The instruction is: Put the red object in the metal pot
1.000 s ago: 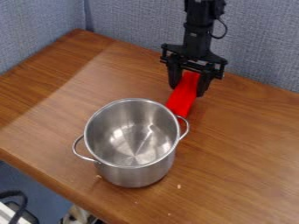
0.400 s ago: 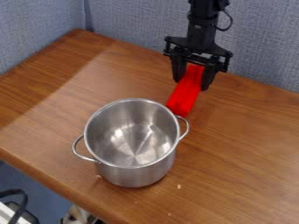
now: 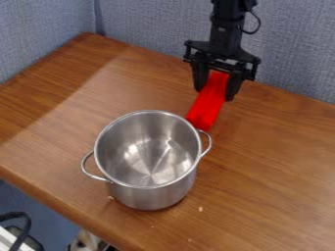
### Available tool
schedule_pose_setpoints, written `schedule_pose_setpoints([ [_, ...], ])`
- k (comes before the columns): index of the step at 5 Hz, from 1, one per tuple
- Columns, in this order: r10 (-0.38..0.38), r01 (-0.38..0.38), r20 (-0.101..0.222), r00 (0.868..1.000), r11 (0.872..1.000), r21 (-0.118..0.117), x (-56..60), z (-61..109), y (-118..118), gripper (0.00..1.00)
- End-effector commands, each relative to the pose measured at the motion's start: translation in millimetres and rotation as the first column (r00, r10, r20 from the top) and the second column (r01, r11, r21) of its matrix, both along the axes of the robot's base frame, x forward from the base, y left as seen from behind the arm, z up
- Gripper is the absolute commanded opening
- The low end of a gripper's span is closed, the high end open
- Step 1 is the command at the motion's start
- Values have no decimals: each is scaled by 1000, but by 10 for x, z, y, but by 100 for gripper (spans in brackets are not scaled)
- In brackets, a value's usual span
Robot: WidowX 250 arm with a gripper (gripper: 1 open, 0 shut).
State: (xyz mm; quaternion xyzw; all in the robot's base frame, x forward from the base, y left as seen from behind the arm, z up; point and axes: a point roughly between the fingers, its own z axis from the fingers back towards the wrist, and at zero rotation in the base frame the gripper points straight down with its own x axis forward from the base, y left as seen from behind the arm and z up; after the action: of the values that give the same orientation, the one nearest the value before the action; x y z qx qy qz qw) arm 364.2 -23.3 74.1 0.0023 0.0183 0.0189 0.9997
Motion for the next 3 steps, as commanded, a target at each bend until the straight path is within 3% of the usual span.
schedule_pose_setpoints([
  [1, -8, 9, 118, 993, 1000, -9, 67, 400, -33, 0],
  [3, -8, 8, 117, 993, 1000, -2, 24, 447, -20, 0],
])
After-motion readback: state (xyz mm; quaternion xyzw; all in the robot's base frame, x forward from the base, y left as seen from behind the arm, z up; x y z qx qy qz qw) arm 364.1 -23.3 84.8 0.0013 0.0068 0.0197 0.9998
